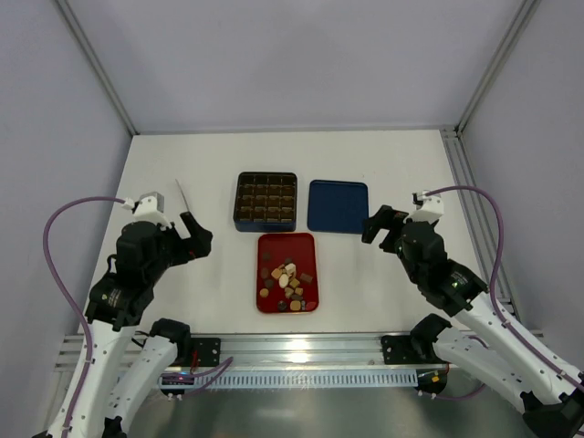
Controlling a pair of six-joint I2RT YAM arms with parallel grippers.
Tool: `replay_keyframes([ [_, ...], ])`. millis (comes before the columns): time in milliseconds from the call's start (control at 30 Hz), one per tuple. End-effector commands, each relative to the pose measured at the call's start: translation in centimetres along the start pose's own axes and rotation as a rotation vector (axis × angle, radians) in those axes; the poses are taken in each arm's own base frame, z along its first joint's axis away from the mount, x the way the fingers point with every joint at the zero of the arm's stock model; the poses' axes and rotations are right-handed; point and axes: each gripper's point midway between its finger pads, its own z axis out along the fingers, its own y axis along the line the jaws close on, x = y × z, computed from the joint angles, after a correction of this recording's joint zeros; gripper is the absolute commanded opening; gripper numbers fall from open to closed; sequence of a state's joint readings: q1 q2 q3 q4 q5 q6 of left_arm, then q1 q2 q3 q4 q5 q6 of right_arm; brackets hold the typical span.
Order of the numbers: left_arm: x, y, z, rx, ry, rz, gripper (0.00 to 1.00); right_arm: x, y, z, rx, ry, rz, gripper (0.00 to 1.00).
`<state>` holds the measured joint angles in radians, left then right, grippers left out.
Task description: Pack the chocolate
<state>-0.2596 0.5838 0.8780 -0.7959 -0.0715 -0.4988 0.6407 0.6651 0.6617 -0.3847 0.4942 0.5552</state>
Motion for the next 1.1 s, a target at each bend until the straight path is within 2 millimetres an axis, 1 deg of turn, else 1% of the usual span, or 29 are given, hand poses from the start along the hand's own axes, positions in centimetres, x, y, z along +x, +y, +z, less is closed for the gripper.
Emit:
replay_keyframes([
  [0, -0.7, 0.3, 0.1, -0.022, -0.03, -0.018, 1.0, -1.3, 0.7, -0.3, -0.029, -0.049, 0.025, 1.0],
  [67, -0.9, 0.4, -0.1, -0.029, -0.039, -0.019, 1.0, -1.4, 0.8, -0.4, -0.031, -0.047, 0.018, 1.0],
  [233, -1.6, 1.7, -0.1, -0.117, -0.057, -0.025, 1.0, -1.7, 0.9, -0.6, -0.04, -0.039, -0.004, 1.0],
  [267, -1.3, 2.2, 0.6, -0.155, -0.026, -0.028, 1.0, -1.7, 1.0, -0.7, -0.047, -0.034, -0.012, 1.0],
  [300, -1.5, 2.8, 0.6, -0.203, -0.022, -0.043, 1.0, -1.8, 1.1, -0.8, -0.052, -0.036, -0.016, 1.0],
  [333, -1.3, 3.1, 1.2, -0.229, 0.001, -0.045, 1.0, -1.8, 1.2, -0.9, -0.058, -0.034, -0.02, 1.0],
  [367, -0.8, 3.4, 2.3, -0.266, 0.044, -0.042, 1.0, -1.8, 1.3, -0.9, -0.068, -0.028, -0.026, 1.0],
  [400, -0.7, 3.8, 3.0, -0.298, 0.058, -0.041, 1.0, -1.8, 1.5, -1.0, -0.079, -0.028, -0.028, 1.0],
  [433, -0.8, 4.5, 3.6, -0.35, 0.057, -0.036, 1.0, -1.8, 1.8, -1.0, -0.091, -0.025, -0.031, 1.0],
  [467, -0.4, 5.4, 4.9, -0.411, 0.098, -0.024, 1.0, -1.8, 2.1, -1.1, -0.111, -0.017, -0.035, 1.0],
  [500, -0.4, 5.7, 5.6, -0.441, 0.11, -0.02, 1.0, -1.8, 2.4, -1.2, -0.12, -0.011, -0.036, 1.0],
  [567, -0.6, 5.9, 7.0, -0.469, 0.134, -0.03, 1.0, -1.7, 2.7, -1.3, -0.135, 0.0, -0.04, 1.0],
  [600, -0.3, 6.2, 8.3, -0.49, 0.165, -0.03, 1.0, -1.5, 2.8, -1.3, -0.141, 0.01, -0.043, 1.0],
  [633, -0.7, 6.3, 9.0, -0.505, 0.166, -0.035, 1.0, -1.5, 2.9, -1.3, -0.148, 0.014, -0.044, 1.0],
  [667, -1.0, 7.0, 9.6, -0.527, 0.17, -0.059, 1.0, -1.4, 3.1, -1.3, -0.154, 0.019, -0.041, 1.0],
  [700, -0.7, 7.3, 10.8, -0.54, 0.203, -0.066, 1.0, -1.2, 3.4, -1.4, -0.171, 0.029, -0.041, 1.0],
  [733, -0.7, 7.5, 11.4, -0.543, 0.216, -0.074, 1.0, -1.1, 3.5, -1.4, -0.179, 0.034, -0.039, 1.0],
  [767, -0.3, 8.4, 12.3, -0.57, 0.244, -0.086, 1.0, -0.9, 3.7, -1.4, -0.19, 0.043, -0.037, 1.0],
  [833, -0.3, 8.9, 13.6, -0.564, 0.251, -0.1, 1.0, -0.7, 3.8, -1.4, -0.199, 0.048, -0.036, 1.0],
  [900, 0.6, 10.3, 14.7, -0.595, 0.29, -0.114, 1.0, -0.6, 4.0, -1.5, -0.207, 0.053, -0.033, 1.0],
  [967, 1.3, 11.0, 15.7, -0.597, 0.317, -0.128, 1.0, -0.4, 4.1, -1.5, -0.218, 0.061, -0.036, 1.0],
  [1000, 2.0, 12.1, 16.2, -0.617, 0.345, -0.137, 1.0, -0.3, 4.2, -1.5, -0.222, 0.064, -0.035, 1.0],
  [1033, 2.2, 12.5, 16.7, -0.618, 0.349, -0.144, 1.0, -0.4, 4.3, -1.6, -0.225, 0.062, -0.033, 1.0],
  [1067, 2.7, 12.5, 17.1, -0.591, 0.373, -0.158, 1.0, -0.4, 4.2, -1.6, -0.224, 0.064, -0.036, 1.0],
])
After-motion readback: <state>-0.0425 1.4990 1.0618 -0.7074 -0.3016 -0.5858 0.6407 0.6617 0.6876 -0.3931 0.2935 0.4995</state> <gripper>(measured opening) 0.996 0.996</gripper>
